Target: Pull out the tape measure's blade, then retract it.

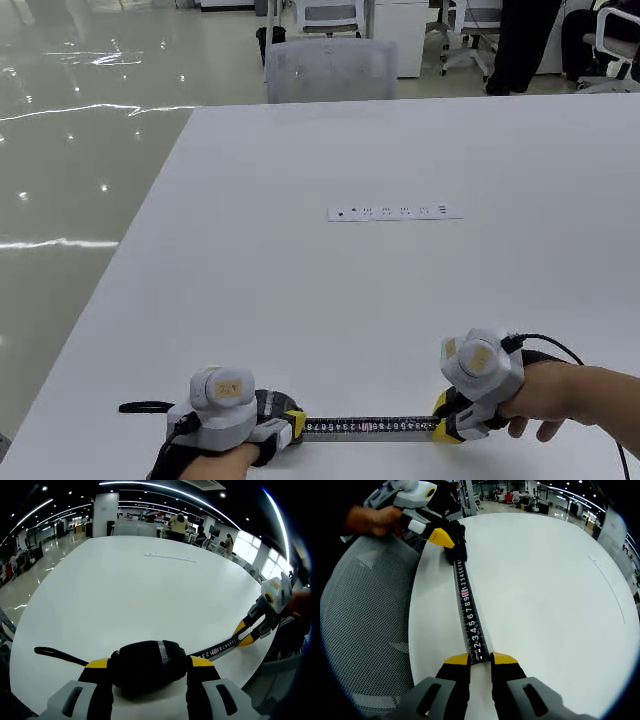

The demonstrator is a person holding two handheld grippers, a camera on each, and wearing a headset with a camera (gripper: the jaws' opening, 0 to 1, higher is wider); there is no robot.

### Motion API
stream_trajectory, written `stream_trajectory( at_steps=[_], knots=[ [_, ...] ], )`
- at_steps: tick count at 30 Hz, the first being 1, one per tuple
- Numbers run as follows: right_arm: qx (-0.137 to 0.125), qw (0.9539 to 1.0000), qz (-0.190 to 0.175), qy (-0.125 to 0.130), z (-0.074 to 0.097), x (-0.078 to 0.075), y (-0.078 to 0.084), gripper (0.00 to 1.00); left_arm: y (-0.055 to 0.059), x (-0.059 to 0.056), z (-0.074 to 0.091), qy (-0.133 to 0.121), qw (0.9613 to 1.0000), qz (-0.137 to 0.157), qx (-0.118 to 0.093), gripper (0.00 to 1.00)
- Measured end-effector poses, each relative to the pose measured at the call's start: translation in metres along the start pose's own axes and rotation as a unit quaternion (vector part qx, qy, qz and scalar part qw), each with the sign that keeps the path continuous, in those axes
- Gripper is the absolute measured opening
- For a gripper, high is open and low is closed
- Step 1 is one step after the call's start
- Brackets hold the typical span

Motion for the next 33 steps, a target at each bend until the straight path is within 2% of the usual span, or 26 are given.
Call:
stream_trajectory(
  at_steps=[33],
  knots=[
    [-0.011,0.9999,-0.004,-0.002,-0.011,0.004,-0.014,0.14,0.0,0.0,0.0,0.003,1.0,-0.001,0.001,0.55]
  ],
)
Point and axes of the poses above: the centre of the closed fingertips' face, and the gripper's own axes: z roughly backward along the fingers, x roughly to its left, y roughly out of its underside, the point moved 2 cm from there along z, roughly backward along the fingers, and after that the axes turned 9 degrees about -x, right-handed, at the moved point
